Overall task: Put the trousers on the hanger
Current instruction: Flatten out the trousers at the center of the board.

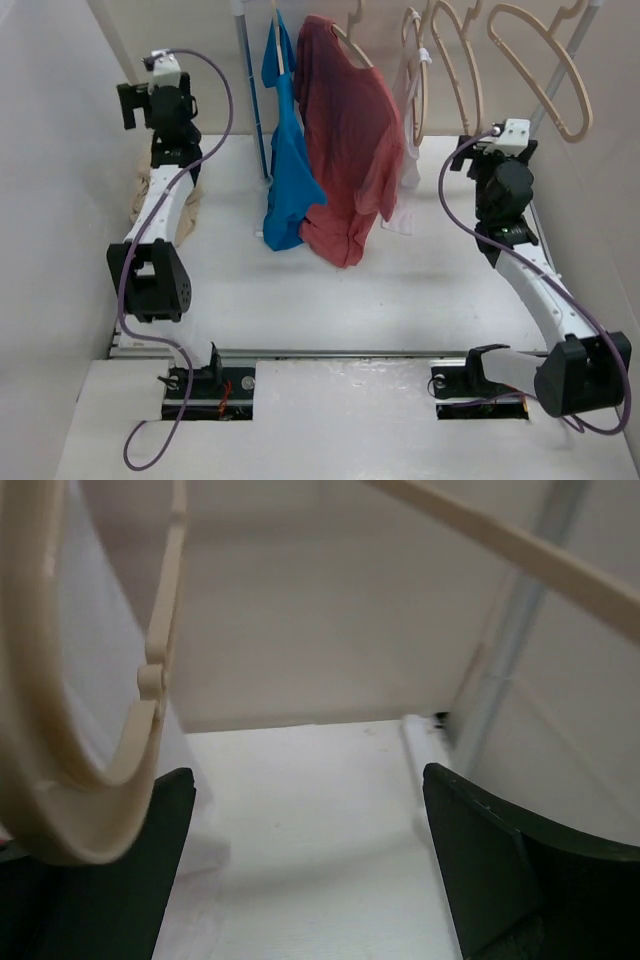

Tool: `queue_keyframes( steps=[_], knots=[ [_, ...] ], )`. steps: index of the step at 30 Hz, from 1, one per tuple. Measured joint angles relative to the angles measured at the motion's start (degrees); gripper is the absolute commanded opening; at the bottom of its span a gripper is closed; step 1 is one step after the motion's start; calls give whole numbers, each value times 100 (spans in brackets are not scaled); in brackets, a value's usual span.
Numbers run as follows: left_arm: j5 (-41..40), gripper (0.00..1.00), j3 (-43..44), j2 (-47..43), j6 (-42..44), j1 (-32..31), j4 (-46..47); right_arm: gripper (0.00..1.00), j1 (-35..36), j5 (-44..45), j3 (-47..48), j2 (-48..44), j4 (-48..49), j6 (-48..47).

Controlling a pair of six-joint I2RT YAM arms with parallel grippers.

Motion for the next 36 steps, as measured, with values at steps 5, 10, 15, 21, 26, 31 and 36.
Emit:
queue_keyframes(
  steps=[5,10,15,21,26,31,36],
  knots=[
    [-822,100,-713,579,1211,-138,-485,100,146,1185,286,-380,-516,-846],
    [188,100,-190,831,1154,-96,-2588,100,177,1596,531,-402,-767,-1464],
    [2603,92,1279,1198,356,772,-3792,100,175,1123,542,-654,-909,-1200],
    [3191,100,2518,2658,-286,1440,-4662,100,210,210,542,-758,-966,-678],
    [3040,100,2426,3617,-481,1270,-5108,100,636,-282,542,-481,-1259,-319],
    [2800,82,2441,3906,-468,1097,-5198,100,1174,-505,540,-317,-1436,-157],
    [3117,0,2118,3821,-328,1182,-4861,100,1458,-487,540,-317,-1491,-94]
  ],
)
